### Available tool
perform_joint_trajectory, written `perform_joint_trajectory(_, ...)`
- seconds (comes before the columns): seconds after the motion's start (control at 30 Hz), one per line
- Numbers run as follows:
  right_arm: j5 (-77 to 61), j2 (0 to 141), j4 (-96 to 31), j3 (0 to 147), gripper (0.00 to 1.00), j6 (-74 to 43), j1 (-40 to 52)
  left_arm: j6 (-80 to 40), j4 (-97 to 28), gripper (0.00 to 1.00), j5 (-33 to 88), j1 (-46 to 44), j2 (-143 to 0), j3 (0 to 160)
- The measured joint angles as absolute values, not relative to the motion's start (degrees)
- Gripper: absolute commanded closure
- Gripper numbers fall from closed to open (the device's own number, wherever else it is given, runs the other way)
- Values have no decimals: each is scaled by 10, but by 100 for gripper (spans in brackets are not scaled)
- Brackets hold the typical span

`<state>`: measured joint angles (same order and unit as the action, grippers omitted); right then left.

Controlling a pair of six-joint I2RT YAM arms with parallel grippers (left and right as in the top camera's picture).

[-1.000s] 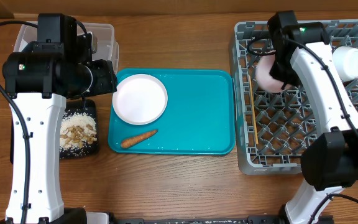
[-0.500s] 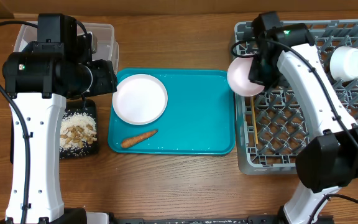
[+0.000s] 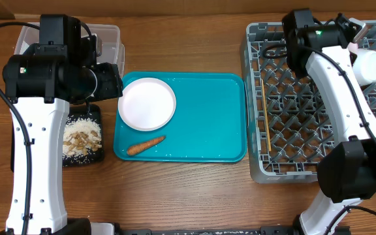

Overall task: Sort waste into correct bins and load items into the dishwasher
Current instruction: 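Withdraw the right gripper from the rack toward the teal tray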

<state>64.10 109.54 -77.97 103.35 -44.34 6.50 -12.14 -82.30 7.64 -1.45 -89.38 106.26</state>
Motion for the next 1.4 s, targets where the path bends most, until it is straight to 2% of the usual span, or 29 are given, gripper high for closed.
perform_joint_trajectory(0.37, 678, 1095, -744, 960, 96, -454, -4, -121, -823, 34, 77, -15, -894, 1063)
perform_joint_trajectory(0.77, 647, 1095, -679, 840, 96, -455, -2, -121, -822, 34, 76, -15, -894, 1063)
perform_joint_trajectory(1.17, 596, 1088, -688, 839, 91, -463, 14, -121, -820, 34, 77, -15, -894, 1063)
perform_joint_trajectory(1.23, 589, 1088, -691, 839, 85, -463, 21, -121, -820, 34, 76, -15, -894, 1063)
perform_joint_trajectory(1.33, 570, 1088, -700, 839, 58, -463, 37, -121, -820, 34, 76, -15, -894, 1063)
perform_joint_trajectory(1.4, 557, 1088, -710, 838, 47, -459, 53, -121, -820, 34, 76, -15, -894, 1063)
